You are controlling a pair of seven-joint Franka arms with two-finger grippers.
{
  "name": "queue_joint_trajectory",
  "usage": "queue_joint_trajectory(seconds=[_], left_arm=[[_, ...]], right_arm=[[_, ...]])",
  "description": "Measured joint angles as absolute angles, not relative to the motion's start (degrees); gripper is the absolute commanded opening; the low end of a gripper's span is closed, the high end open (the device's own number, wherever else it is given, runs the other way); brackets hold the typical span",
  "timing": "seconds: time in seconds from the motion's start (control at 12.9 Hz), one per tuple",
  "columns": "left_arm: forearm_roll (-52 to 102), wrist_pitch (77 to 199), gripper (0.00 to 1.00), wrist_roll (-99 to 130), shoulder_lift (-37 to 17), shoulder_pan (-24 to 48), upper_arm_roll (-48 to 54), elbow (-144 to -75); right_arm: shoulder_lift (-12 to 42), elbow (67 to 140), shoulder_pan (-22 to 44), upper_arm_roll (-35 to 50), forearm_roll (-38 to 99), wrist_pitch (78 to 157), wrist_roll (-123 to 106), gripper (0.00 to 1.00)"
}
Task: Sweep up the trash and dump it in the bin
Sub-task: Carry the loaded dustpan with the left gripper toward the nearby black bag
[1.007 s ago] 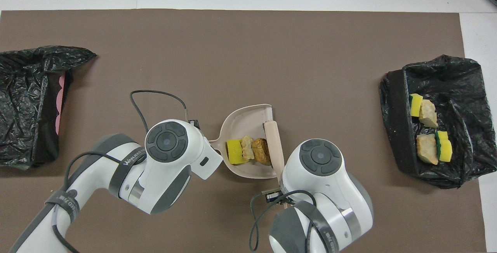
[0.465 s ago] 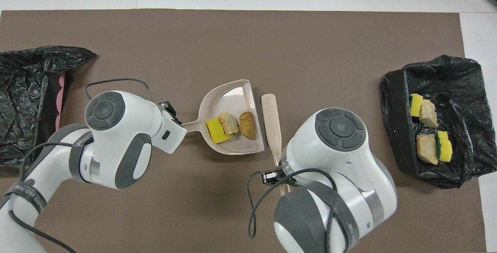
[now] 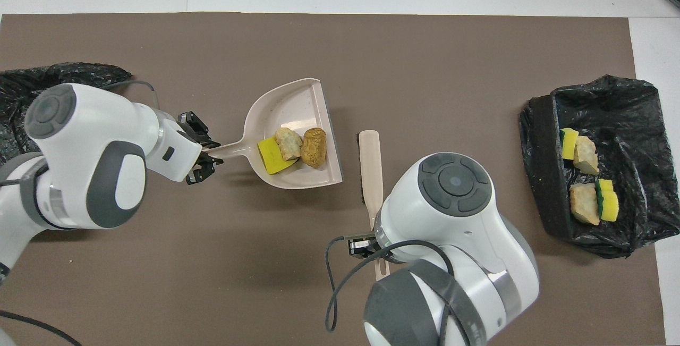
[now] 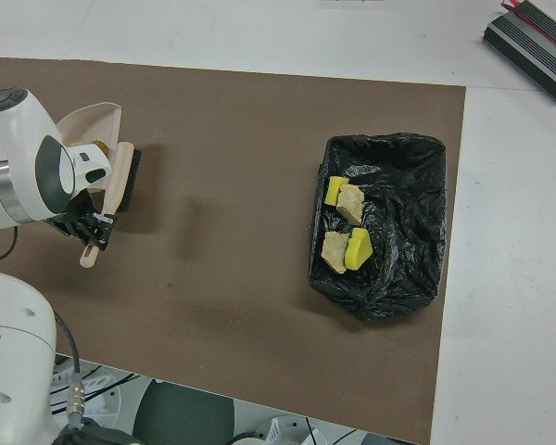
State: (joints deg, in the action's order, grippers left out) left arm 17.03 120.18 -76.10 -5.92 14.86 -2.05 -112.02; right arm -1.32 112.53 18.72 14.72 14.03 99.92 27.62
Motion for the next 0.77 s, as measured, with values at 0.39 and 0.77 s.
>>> queue_joint_trajectory(seconds=[0.39,0.77], left_arm=[[15.14,108.62,0.00,-79.62,-6.28,6.58,-2.22,-101.76],[11.99,104.54,0.00,-85.38,-8.82,-3.69,-2.43,-97.10]], right_arm=[[-3.12,114.85,23.38,14.84,14.12,99.96,35.58,0.00],[-3.24,120.82,31.47,15.11,15.67,105.75,42.48,0.00]])
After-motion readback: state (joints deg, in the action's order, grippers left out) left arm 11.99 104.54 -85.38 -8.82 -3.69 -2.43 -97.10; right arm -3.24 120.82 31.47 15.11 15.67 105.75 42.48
